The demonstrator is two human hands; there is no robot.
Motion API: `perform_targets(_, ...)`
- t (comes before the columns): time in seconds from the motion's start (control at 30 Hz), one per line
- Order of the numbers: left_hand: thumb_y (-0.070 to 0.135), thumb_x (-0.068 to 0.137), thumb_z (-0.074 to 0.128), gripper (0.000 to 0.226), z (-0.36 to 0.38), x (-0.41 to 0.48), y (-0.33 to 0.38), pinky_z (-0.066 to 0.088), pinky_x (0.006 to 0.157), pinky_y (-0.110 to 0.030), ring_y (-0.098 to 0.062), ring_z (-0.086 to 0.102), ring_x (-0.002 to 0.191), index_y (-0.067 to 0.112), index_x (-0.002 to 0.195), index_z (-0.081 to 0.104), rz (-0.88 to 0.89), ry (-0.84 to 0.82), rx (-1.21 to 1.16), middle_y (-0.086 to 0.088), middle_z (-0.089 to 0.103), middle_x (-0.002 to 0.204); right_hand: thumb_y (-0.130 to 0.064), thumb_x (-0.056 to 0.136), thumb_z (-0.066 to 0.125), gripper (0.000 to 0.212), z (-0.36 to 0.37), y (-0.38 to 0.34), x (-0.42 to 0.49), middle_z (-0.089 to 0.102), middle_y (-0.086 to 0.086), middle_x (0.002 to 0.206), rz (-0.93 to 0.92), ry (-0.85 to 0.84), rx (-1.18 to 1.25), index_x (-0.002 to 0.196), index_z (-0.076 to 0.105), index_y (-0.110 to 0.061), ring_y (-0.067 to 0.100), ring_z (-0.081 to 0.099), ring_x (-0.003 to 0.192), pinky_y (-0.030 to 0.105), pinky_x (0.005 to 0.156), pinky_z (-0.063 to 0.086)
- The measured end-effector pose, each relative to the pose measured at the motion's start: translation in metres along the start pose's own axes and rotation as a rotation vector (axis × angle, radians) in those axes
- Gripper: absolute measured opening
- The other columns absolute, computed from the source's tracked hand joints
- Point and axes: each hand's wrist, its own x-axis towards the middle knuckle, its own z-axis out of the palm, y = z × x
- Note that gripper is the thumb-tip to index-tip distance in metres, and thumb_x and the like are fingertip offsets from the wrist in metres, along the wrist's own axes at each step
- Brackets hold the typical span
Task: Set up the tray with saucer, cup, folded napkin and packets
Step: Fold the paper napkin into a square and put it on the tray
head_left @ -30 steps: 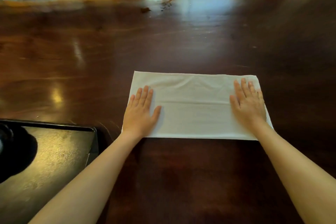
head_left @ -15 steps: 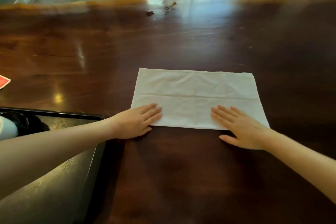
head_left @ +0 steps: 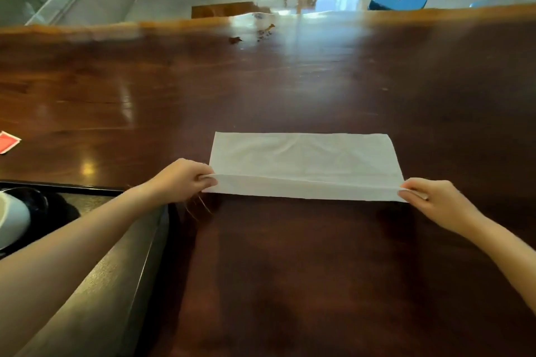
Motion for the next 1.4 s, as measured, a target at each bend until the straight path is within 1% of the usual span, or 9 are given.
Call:
perform_targets(0.13,0.036,0.087,0.061,0.016,-0.029,0.006,-0.008,0.053,0.062,-0.023,-0.010,0.066,0.072,0.025,0.084,0.073,-0.183,-0.122,-0.443,0.006,0.071,0.079,-0.030,0.084,0.064,0.012,-0.034,0.002,0.025,0.067,0.000,0.082,0.182,-0.078,0.312,0.079,0.070,-0.022,0.015,0.062,0.080,0.026,0.066,0.046)
perform_targets(0.27,0.039,0.090,0.056,0.021,-0.015,0.029,-0.007,0.050,0.059,-0.018,-0.011,0.066,0.077,0.024,0.088,0.070,-0.316,0.104,-0.692,0.004,0.070,0.086,-0.029,0.086,0.063,0.017,-0.025,0.001,0.059,0.064,0.006,0.089,0.297,0.069,0.509,0.090,0.067,-0.012,0.016,0.060,0.081,0.031,0.066,0.050)
perform_targets(0.4,0.032,0.096,0.043,0.021,0.014,0.067,0.005,0.040,0.065,-0.031,-0.020,0.055,0.082,0.021,0.088,0.059,-0.415,0.420,-0.461,0.000,0.063,0.089,-0.026,0.090,0.055,0.018,0.007,-0.010,0.090,0.063,0.010,0.092,0.366,0.362,0.372,0.094,0.061,-0.010,0.021,0.055,0.077,0.031,0.062,0.041)
perform_targets(0.67,0.026,0.100,0.031,0.026,0.056,0.093,0.013,0.033,0.053,-0.035,-0.040,0.059,0.067,0.008,0.093,0.047,-0.431,0.593,0.143,-0.014,0.062,0.086,-0.024,0.096,0.046,0.023,0.055,-0.009,0.111,0.063,0.022,0.095,0.383,0.534,-0.187,0.096,0.050,-0.001,0.042,0.060,0.078,0.038,0.060,0.039)
perform_targets(0.77,0.024,0.099,0.037,0.022,0.055,0.090,0.015,0.040,0.051,-0.039,-0.040,0.059,0.070,0.004,0.100,0.047,-0.464,0.609,0.185,-0.016,0.056,0.095,-0.021,0.093,0.052,0.028,0.060,-0.009,0.107,0.058,0.028,0.101,0.399,0.564,-0.270,0.102,0.050,0.005,0.045,0.056,0.091,0.050,0.074,0.045)
perform_targets(0.87,0.023,0.091,0.052,0.032,0.047,0.091,0.023,0.047,0.069,-0.044,-0.037,0.053,0.093,0.004,0.116,0.046,-0.561,0.707,0.196,-0.019,0.050,0.108,-0.029,0.091,0.054,0.042,0.050,-0.032,0.120,0.056,0.025,0.116,0.286,0.650,-0.296,0.121,0.048,0.000,0.044,0.049,0.107,0.054,0.089,0.040)
perform_targets(0.93,0.018,0.089,0.054,0.039,0.051,0.099,0.053,0.041,0.085,-0.042,-0.037,0.052,0.105,0.006,0.125,0.048,-0.407,0.813,0.176,-0.019,0.054,0.119,-0.029,0.092,0.046,0.045,0.061,-0.072,0.136,0.053,0.017,0.131,-0.049,0.516,-0.197,0.130,0.047,-0.006,0.038,0.046,0.121,0.051,0.100,0.035)
perform_targets(1.07,0.020,0.097,0.030,0.051,0.095,0.115,0.101,0.008,0.117,-0.044,-0.021,0.012,0.145,0.018,0.147,0.018,-0.266,0.454,0.153,-0.005,0.019,0.157,-0.036,0.100,0.017,0.052,0.132,-0.129,0.138,0.005,-0.005,0.159,-0.327,-0.032,-0.382,0.149,0.007,-0.022,0.016,-0.003,0.146,0.041,0.117,-0.005)
perform_targets(1.4,0.059,0.091,0.015,0.071,0.093,0.101,0.030,-0.004,0.118,-0.036,-0.012,-0.003,0.146,0.019,0.149,0.008,-0.352,0.355,0.191,0.002,0.002,0.159,-0.047,0.094,0.006,0.056,0.116,-0.072,0.117,-0.001,-0.011,0.158,-0.125,0.028,-0.392,0.148,0.000,-0.032,0.012,-0.008,0.146,0.035,0.117,-0.008)
